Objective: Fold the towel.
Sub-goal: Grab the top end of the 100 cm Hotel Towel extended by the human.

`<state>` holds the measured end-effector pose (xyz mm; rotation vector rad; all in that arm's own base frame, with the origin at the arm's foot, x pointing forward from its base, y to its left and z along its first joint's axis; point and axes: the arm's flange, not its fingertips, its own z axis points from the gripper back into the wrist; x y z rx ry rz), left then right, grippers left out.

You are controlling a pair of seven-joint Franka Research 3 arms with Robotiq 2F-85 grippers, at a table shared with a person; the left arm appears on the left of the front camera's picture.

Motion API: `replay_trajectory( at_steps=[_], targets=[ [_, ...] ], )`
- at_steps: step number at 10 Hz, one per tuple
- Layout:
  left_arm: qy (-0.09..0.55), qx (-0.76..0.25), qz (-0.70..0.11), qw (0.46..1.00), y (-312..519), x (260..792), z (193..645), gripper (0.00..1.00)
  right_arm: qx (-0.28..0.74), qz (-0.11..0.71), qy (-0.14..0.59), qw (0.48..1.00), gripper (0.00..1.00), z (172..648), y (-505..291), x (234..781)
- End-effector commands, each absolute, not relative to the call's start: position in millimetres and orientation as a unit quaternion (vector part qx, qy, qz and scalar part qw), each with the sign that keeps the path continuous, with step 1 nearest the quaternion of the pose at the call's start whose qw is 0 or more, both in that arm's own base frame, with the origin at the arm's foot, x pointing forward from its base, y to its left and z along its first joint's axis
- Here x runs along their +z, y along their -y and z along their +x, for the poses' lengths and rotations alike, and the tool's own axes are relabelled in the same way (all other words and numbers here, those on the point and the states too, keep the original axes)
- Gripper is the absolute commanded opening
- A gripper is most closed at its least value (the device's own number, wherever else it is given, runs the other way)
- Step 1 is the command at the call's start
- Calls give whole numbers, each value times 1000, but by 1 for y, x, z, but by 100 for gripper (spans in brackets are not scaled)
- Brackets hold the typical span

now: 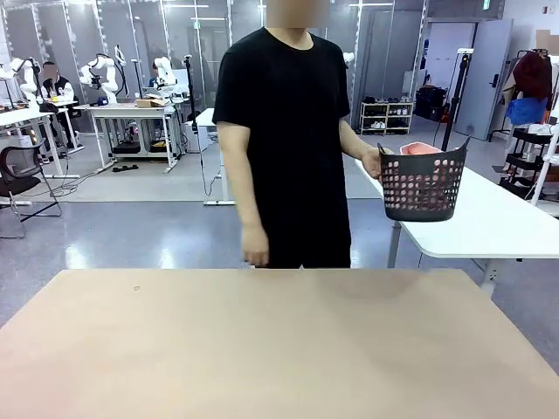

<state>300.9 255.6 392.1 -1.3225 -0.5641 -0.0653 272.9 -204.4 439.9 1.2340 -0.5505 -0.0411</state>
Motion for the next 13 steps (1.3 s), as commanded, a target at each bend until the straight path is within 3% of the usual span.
replay_trajectory(
  at_steps=[1, 13],
  targets=[
    [257, -32, -608, 751, -256, 392, 299, 100, -15, 576, 260, 775, 100, 273, 206, 441],
    [257, -32, -608, 751, -256, 392, 299, 100, -15, 576, 260, 775, 100, 273, 206, 441]
  ],
)
